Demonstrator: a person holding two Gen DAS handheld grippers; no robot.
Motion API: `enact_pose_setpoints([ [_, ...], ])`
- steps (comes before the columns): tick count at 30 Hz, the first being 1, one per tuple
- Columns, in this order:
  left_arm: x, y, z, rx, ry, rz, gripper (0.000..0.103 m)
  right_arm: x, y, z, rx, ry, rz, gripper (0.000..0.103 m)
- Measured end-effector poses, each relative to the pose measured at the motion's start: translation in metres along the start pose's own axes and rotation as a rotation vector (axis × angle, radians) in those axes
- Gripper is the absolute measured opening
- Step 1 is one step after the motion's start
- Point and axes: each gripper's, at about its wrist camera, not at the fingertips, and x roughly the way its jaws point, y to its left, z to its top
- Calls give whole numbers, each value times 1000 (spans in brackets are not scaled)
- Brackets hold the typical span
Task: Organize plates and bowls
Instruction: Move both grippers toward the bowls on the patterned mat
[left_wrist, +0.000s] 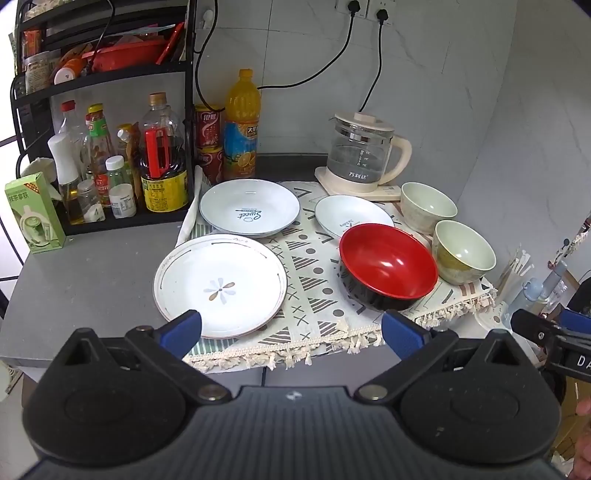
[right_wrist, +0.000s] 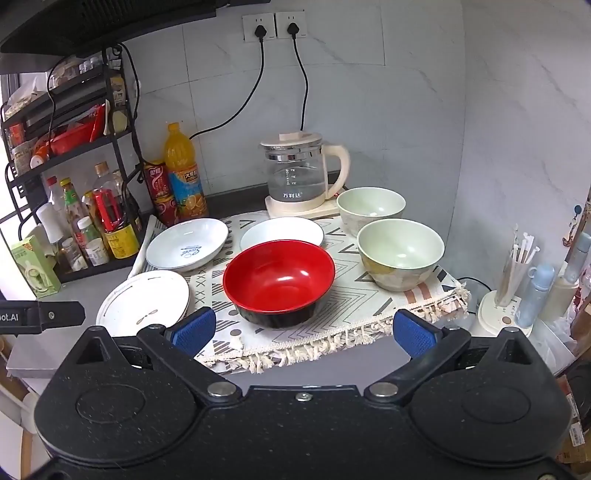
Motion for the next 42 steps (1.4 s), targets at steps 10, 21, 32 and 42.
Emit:
enact_pose_setpoints([
  [10, 2, -5, -2, -7, 20, 0, 103, -1, 2, -1, -12, 14, 4, 103],
  [21, -1, -6, -10, -4, 18, 6, 103, -6, -1, -6, -29, 25, 14, 103],
  [32, -2, -4, -16, 0, 25, 0, 103, -8, 1, -12, -30, 32, 4, 103],
  [42, 0, -3, -14, 0, 22, -7, 102, -9, 3, -13, -21, 31, -22, 103],
])
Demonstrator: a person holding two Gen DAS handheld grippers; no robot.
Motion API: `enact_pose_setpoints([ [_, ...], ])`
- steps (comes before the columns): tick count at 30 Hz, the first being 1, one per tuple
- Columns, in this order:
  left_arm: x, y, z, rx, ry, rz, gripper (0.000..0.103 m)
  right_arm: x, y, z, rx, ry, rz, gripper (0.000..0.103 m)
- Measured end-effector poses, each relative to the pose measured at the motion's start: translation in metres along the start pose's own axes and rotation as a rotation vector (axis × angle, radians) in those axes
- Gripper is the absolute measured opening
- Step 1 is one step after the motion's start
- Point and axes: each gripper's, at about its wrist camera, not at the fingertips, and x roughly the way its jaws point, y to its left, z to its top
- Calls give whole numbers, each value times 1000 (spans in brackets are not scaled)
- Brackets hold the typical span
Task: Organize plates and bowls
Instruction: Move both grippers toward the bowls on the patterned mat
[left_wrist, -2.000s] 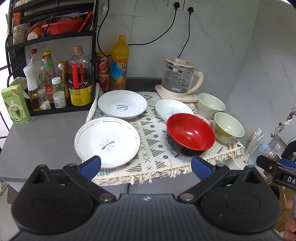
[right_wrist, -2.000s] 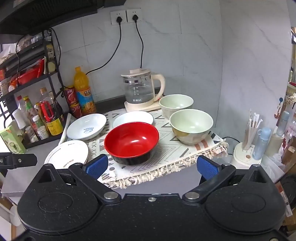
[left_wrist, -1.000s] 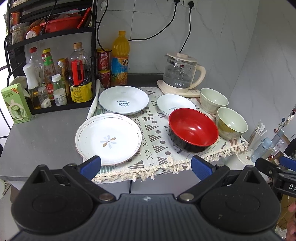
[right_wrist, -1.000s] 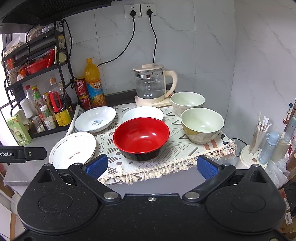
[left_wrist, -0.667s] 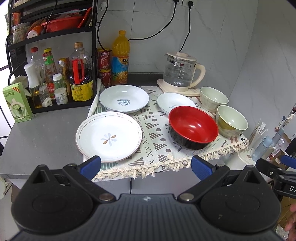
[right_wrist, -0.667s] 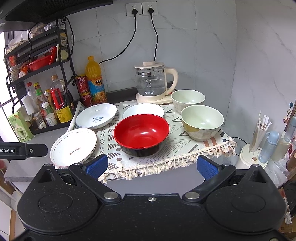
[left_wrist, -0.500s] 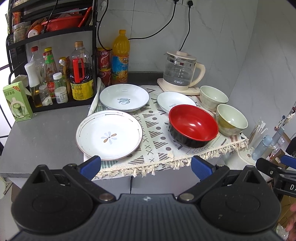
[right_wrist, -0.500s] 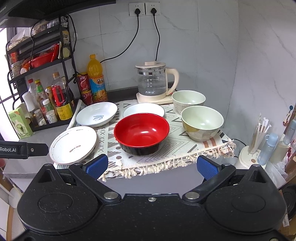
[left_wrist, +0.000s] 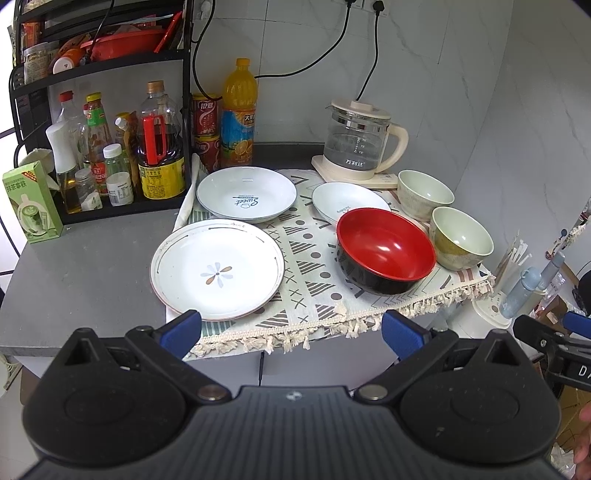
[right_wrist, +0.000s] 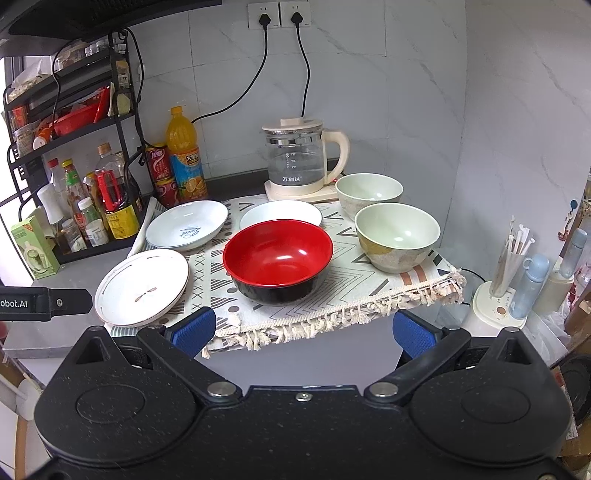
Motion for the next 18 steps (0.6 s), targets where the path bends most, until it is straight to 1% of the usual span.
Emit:
enact_pose_setpoints([
  [7, 1, 0, 1, 3, 13, -8, 102, -2, -1, -2, 19, -1, -18, 103],
  [13, -1, 0, 8, 10, -2, -9, 103, -5, 2, 0, 32, 4, -21, 103],
  [18, 5, -2, 11, 11, 5, -24, 103, -4, 2, 1, 33, 8, -20, 103],
])
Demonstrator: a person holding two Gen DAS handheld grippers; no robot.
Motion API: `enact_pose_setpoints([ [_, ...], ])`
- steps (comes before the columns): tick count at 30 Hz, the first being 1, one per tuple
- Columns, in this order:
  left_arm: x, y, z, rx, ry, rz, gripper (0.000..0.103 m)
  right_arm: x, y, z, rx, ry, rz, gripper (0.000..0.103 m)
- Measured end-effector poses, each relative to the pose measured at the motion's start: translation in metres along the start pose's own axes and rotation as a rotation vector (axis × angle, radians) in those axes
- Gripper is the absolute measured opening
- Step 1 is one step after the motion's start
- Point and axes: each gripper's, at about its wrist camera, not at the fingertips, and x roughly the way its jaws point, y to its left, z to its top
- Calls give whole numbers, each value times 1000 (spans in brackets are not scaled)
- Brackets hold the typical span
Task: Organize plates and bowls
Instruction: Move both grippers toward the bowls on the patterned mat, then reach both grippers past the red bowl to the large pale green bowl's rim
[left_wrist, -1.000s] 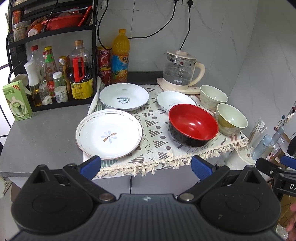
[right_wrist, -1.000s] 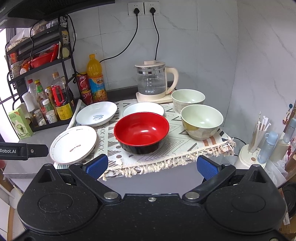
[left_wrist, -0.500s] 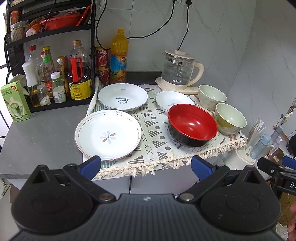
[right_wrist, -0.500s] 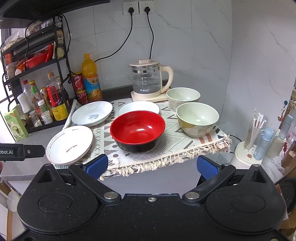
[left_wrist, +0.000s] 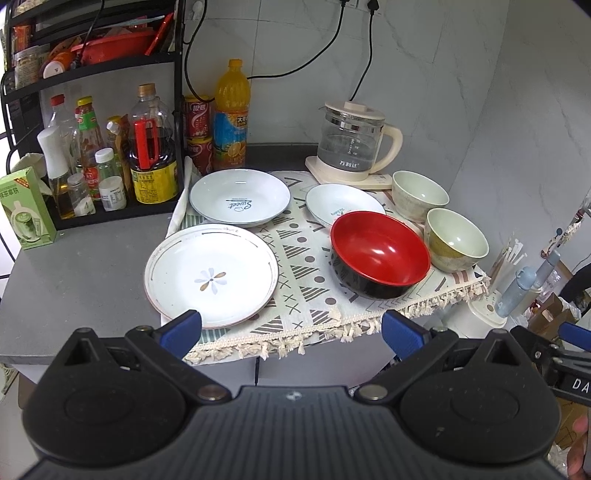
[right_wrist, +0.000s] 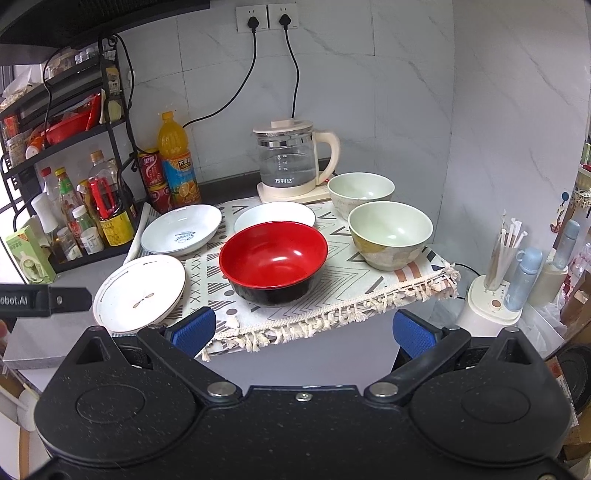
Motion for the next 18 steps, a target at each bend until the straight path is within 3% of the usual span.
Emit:
enact_pose_setpoints([
  [18, 44, -11, 22, 10, 57, -46, 102, 30, -6, 12, 36, 13, -21, 103],
])
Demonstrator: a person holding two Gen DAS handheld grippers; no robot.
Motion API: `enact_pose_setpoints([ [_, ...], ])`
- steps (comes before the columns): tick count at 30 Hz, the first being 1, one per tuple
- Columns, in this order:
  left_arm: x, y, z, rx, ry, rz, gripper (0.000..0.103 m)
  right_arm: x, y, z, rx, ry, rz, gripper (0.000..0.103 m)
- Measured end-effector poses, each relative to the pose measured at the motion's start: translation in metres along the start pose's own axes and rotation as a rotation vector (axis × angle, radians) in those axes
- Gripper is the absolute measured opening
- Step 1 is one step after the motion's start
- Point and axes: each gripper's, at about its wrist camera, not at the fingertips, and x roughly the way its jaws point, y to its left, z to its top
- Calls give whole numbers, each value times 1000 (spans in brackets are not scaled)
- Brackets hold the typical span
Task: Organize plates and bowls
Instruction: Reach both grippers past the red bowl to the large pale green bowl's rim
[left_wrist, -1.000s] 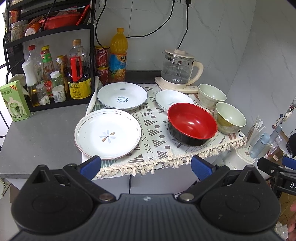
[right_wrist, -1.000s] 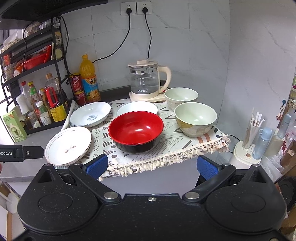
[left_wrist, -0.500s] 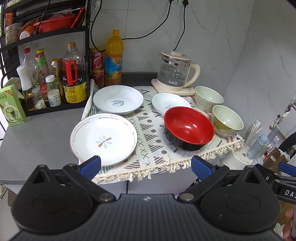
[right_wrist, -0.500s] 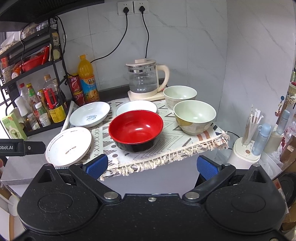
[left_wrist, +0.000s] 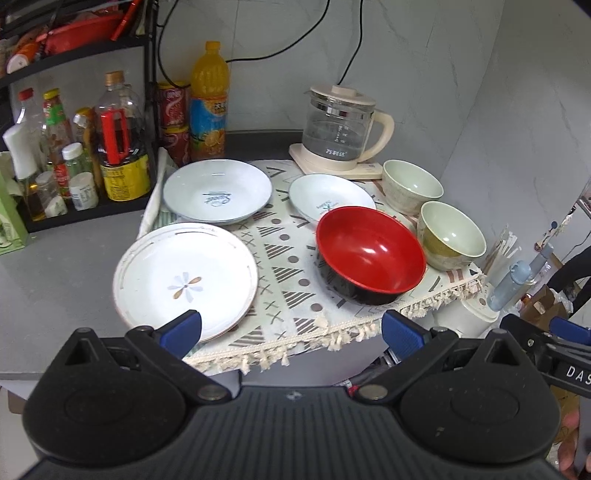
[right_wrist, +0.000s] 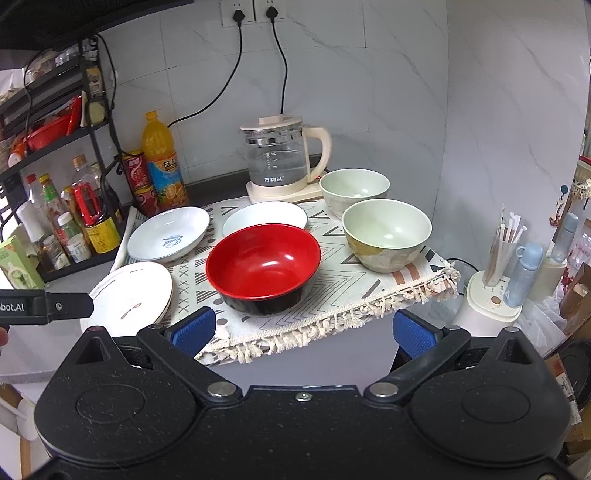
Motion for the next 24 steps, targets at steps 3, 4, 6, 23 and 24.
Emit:
enact_pose_setpoints([
  [3, 11, -6, 9, 10, 4, -5, 102, 9, -6, 3, 30, 0, -8, 103],
  [4, 15, -8, 12, 12, 8, -9, 102, 11, -8, 4, 38, 1, -7, 103],
  [6, 23, -13, 18, 16, 13, -17, 102, 17, -12, 8, 41, 2, -17, 103],
  [23, 109, -59, 79, 62, 49, -129, 102, 81, -60, 43, 98, 7, -98, 103],
  [24, 114, -62, 82, 68, 53, -139, 102, 84, -63, 45, 102, 3, -103, 103],
])
